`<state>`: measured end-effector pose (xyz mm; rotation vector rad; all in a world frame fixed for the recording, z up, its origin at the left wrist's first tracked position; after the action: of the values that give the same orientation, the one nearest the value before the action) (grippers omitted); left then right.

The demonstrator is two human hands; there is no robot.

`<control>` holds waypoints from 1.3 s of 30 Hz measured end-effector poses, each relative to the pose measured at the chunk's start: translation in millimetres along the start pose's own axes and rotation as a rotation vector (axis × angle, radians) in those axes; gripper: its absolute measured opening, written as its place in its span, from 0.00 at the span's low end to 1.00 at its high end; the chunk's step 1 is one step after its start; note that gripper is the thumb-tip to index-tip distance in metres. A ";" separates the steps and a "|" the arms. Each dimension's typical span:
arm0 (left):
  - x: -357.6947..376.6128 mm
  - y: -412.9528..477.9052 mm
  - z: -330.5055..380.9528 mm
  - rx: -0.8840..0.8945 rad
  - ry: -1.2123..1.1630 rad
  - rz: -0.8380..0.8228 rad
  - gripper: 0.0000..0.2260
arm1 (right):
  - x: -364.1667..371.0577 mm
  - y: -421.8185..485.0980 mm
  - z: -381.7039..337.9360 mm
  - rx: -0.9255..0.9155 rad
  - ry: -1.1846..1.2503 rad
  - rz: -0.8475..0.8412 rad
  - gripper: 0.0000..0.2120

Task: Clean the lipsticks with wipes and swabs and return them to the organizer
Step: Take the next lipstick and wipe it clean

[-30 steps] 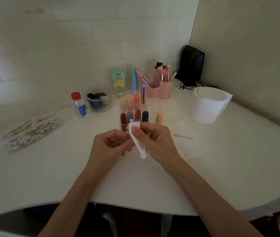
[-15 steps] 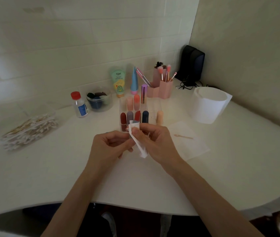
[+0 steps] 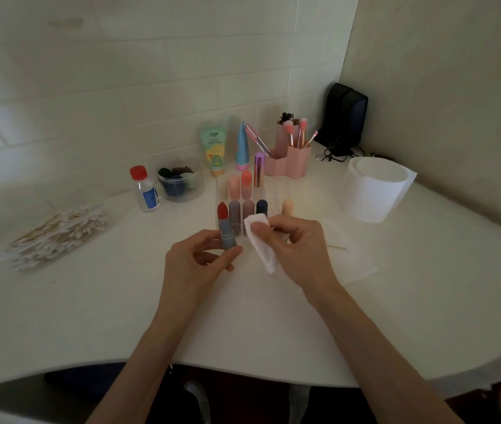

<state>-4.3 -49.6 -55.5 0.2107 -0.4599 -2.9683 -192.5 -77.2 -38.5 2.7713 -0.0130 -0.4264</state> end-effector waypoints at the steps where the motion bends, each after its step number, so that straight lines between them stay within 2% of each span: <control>1: -0.4 -0.2 -1.2 -0.026 -0.005 0.008 0.13 | -6.9 1.6 0.9 0.016 0.052 0.046 0.04; 4: 0.7 1.6 -5.7 -0.088 -0.002 0.013 0.13 | -26.0 5.3 6.7 0.078 0.158 0.169 0.06; 7: 7.2 3.7 -6.4 -0.093 0.061 -0.025 0.12 | -31.9 5.1 9.3 0.121 0.131 0.190 0.07; 13: 10.1 7.0 -9.6 -0.115 0.206 -0.005 0.11 | -36.0 5.6 17.9 0.231 0.093 0.220 0.02; 21: 16.1 10.9 -15.0 -0.106 0.349 0.047 0.08 | -29.3 3.9 18.8 0.244 0.071 0.187 0.03; 29: 23.8 16.6 -18.8 -0.102 0.524 0.066 0.11 | -27.3 4.2 22.2 0.273 0.093 0.179 0.03; 36: 24.2 12.6 -18.1 -0.135 0.512 0.023 0.09 | -26.6 4.2 23.6 0.272 0.076 0.169 0.07; 39: 18.6 7.1 -10.7 -0.119 0.485 0.044 0.16 | -27.5 3.3 21.4 0.272 0.105 0.175 0.06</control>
<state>-20.1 -62.2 -65.5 0.8635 -0.2200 -2.7500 -225.0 -85.7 -48.6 3.0220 -0.3072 -0.2491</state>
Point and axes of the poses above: each hand's wrist, its own y-axis towards the middle knuckle, its own x-axis out of the palm, z = x × y, the point moved 6 cm from there along y, towards the middle knuckle, and after that the axes turned 10 degrees about -y, right-handed, at the moved point
